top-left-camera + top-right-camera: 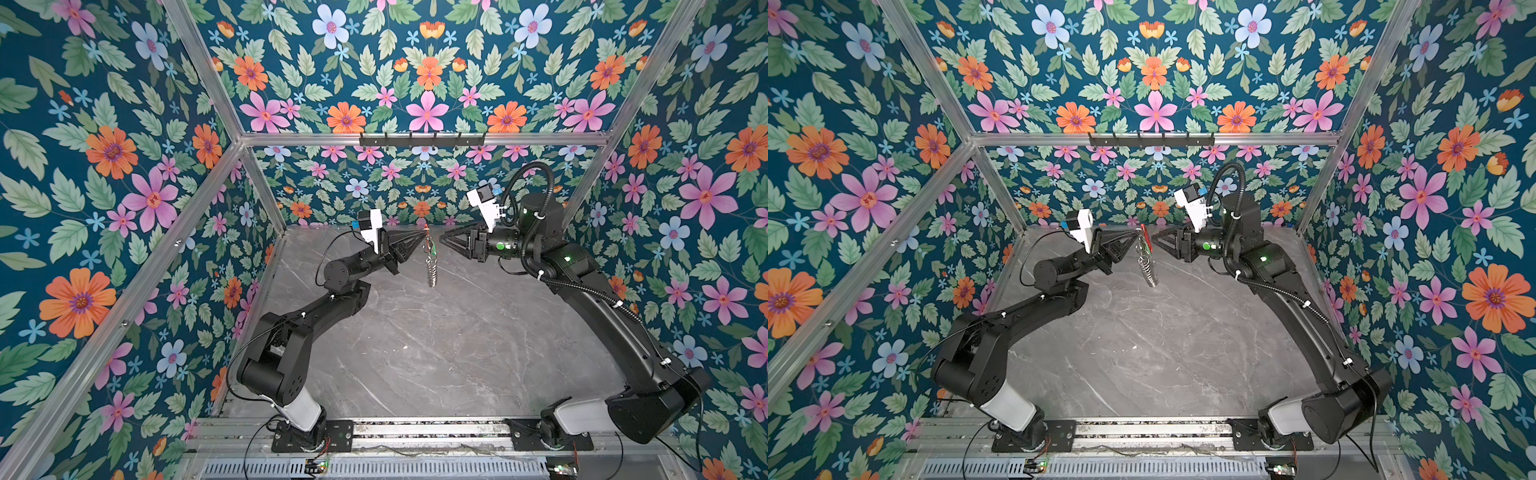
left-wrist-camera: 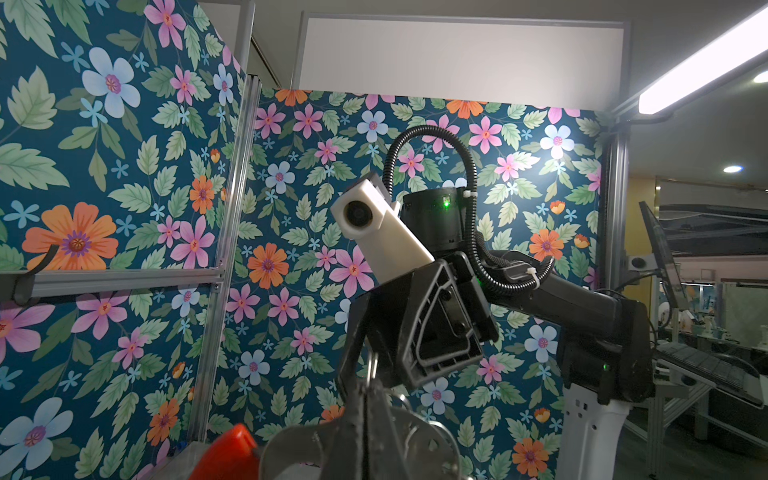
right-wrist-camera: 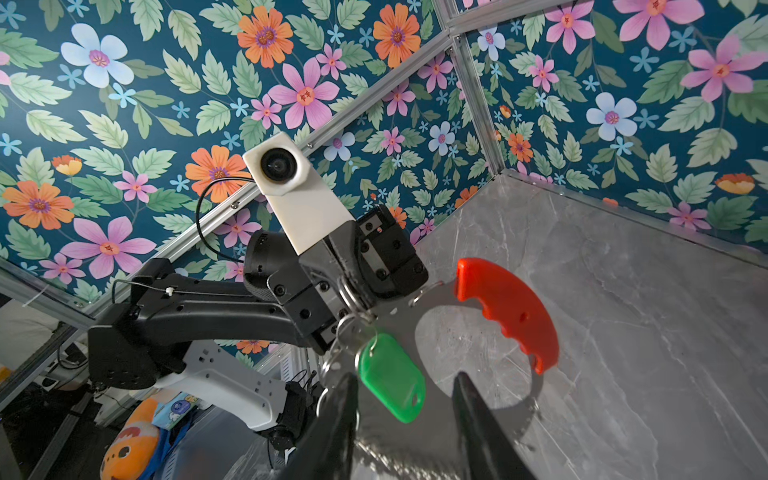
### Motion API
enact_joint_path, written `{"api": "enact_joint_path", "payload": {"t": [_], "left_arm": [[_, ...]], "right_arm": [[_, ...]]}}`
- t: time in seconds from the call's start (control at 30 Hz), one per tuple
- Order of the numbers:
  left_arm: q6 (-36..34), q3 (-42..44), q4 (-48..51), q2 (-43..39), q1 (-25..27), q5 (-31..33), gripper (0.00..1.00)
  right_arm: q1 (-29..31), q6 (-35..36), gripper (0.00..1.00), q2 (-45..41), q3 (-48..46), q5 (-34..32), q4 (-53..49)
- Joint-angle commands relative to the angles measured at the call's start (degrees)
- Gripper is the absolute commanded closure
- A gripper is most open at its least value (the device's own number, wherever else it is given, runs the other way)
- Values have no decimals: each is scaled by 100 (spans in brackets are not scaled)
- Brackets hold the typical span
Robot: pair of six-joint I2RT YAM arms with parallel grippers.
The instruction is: Put the keys on the keyring
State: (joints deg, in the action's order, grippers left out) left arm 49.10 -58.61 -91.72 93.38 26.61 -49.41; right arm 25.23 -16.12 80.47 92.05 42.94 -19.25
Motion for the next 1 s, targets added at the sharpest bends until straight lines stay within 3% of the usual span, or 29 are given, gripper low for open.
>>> {"api": "enact_joint_path", "payload": {"t": [0.0,0.5,0.97], "left_arm": [[151,-71,-364,25,0,50,100],[275,-150,-364,66,11,57,100],[333,-142,-381,122,23,33,100]], "right_arm": [[2,40,67,84,133,164,230],[280,91,84,479,526,294,237],[330,91,94,564,589,241,279]]}}
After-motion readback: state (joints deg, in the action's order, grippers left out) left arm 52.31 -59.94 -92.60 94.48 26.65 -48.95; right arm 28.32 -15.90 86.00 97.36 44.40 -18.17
